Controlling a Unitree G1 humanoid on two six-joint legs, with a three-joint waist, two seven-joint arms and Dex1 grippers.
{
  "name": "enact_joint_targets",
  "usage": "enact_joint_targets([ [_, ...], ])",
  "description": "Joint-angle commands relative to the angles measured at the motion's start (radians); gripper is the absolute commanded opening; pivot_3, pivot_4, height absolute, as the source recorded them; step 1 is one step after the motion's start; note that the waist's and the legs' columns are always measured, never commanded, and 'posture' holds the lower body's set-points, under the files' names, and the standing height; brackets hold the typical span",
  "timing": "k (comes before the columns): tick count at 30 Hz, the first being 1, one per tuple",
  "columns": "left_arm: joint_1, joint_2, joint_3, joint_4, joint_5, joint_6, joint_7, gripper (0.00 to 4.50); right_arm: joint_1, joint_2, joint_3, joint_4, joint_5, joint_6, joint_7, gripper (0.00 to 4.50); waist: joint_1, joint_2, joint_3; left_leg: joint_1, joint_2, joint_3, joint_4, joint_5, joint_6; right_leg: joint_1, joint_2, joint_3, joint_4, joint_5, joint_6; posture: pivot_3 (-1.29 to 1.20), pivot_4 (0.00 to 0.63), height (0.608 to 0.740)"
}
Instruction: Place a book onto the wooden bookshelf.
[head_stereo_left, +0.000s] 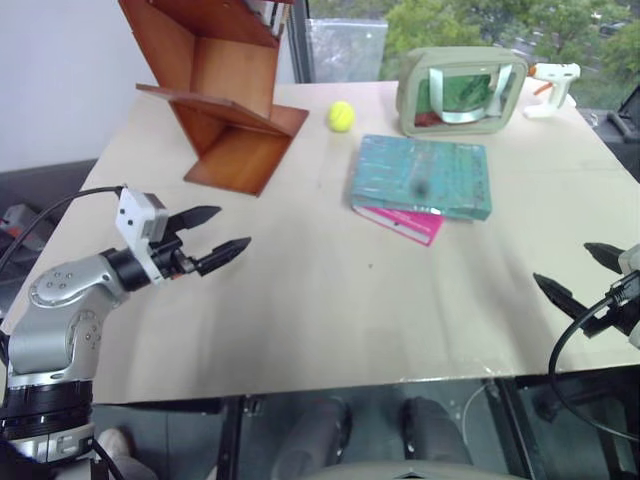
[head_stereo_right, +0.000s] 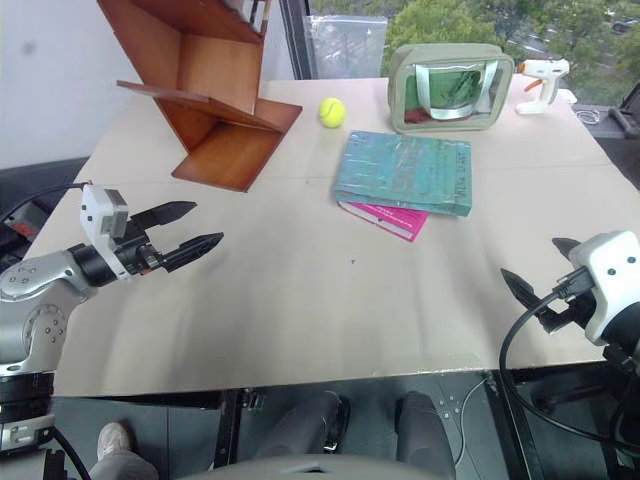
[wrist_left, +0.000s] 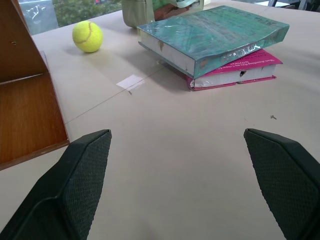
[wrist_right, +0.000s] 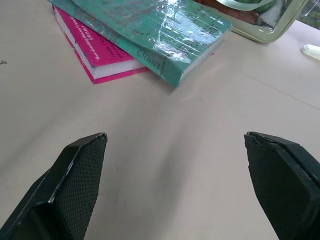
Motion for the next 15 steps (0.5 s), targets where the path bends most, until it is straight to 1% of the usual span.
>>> enact_joint_targets([
  [1,-0.014,0.019,0.001,-0.041,-0.013,0.004,-0.018,4.45,-0.046,-0.021,0.024,-0.019,0.009,0.034,-0.037,4.5,-0.001,0.0,0.0,0.0,0.0,0.0,0.0,0.0,0.0,0.0,0.0,0.0,0.0,0.0,0.0,0.0,0.15,0.74],
  [4,-0.059,0.002,-0.035,-0.07,-0.024,0.02,-0.016,4.45,-0.162,-0.024,0.117,-0.004,-0.009,0.121,-0.137,4.5,-0.001,0.0,0.001,0.0,0.001,0.003,0.0,0.0,0.0,0.0,-0.001,0.002,0.0,0.0,0.0,0.0,0.15,0.74],
  [6,-0.073,-0.011,-0.05,-0.087,-0.028,0.024,-0.012,4.45,-0.247,-0.02,0.159,0.048,-0.008,0.17,-0.174,4.5,-0.001,0.0,0.001,0.0,0.002,0.003,0.0,0.0,0.0,0.0,-0.002,0.002,0.0,0.0,0.0,0.0,0.15,0.74],
  [8,-0.089,-0.03,-0.072,-0.105,-0.034,0.022,-0.014,4.5,-0.333,-0.031,0.225,0.139,-0.041,0.175,-0.192,3.91,-0.001,0.0,0.001,0.001,0.002,0.003,0.0,0.0,0.0,0.0,-0.002,0.002,0.0,0.0,0.0,0.0,0.15,0.74],
  [9,-0.098,-0.041,-0.081,-0.114,-0.041,0.027,-0.011,4.5,-0.384,-0.03,0.267,0.196,-0.074,0.166,-0.212,3.83,-0.001,0.0,0.001,0.0,0.002,0.003,0.0,0.0,0.0,0.0,-0.002,0.002,0.0,0.0,0.0,0.0,0.15,0.74],
  [11,-0.111,-0.059,-0.098,-0.133,-0.051,0.029,-0.016,4.5,-0.488,-0.027,0.37,0.328,-0.153,0.123,-0.241,2.86,-0.003,0.0,0.001,0.0,0.002,0.004,0.0,0.001,0.0,-0.002,-0.001,0.002,-0.001,0.0,0.0,0.0,0.15,0.74],
  [13,-0.118,-0.069,-0.116,-0.15,-0.053,0.023,-0.026,4.5,-0.578,-0.012,0.448,0.445,-0.215,0.09,-0.26,1.97,-0.006,0.0,0.001,-0.002,0.002,0.005,0.0,0.003,-0.002,-0.003,-0.001,0.003,-0.001,0.0,0.0,0.0,0.15,0.74],
  [14,-0.121,-0.074,-0.124,-0.161,-0.055,0.019,-0.031,4.5,-0.624,0.002,0.482,0.508,-0.242,0.072,-0.27,1.46,-0.005,0.0,0.001,-0.001,0.002,0.006,-0.001,0.004,0.0,-0.004,-0.001,0.004,0.0,0.0,0.0,0.0,0.15,0.74],
  [15,-0.126,-0.079,-0.13,-0.17,-0.06,0.021,-0.032,4.5,-0.661,0.014,0.506,0.564,-0.266,0.053,-0.279,1.16,-0.005,0.0,0.001,-0.002,0.002,0.006,-0.002,0.004,0.0,-0.005,-0.001,0.005,0.0,0.0,0.0,0.0,0.15,0.74],
])
